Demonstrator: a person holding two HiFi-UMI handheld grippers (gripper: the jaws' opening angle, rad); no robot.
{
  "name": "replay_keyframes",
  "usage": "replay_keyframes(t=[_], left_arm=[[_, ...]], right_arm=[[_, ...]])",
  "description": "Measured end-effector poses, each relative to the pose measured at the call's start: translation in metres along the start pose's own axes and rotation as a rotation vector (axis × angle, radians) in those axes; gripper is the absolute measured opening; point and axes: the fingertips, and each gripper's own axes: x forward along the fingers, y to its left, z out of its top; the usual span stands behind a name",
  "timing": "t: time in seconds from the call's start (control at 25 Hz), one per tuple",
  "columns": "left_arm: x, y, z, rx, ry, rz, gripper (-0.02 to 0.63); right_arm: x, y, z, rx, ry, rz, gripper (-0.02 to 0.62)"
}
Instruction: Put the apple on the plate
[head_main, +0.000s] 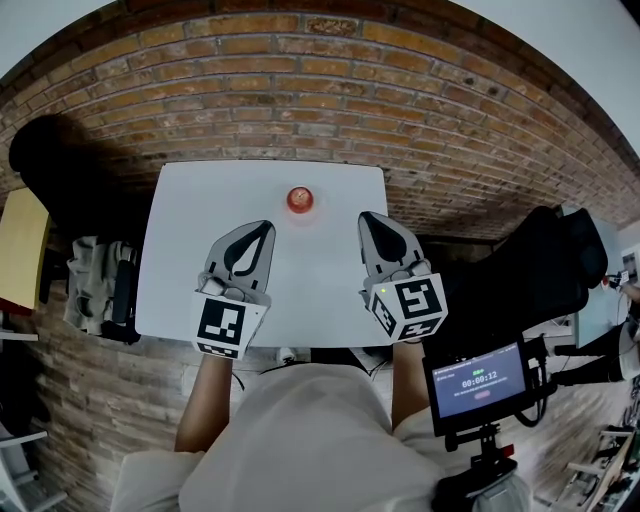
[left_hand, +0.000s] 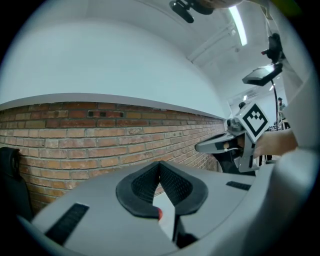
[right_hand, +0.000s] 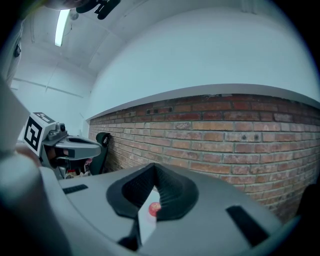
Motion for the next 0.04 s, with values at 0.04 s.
replay_keyframes(t=[0.04], left_arm=[[0.0005,0.0002,0.0001,0.0,-0.001,-0.001,0.005]], right_arm=[[0.0006,-0.0001,-0.0005,-0.001,0.001,0.0,0.003]])
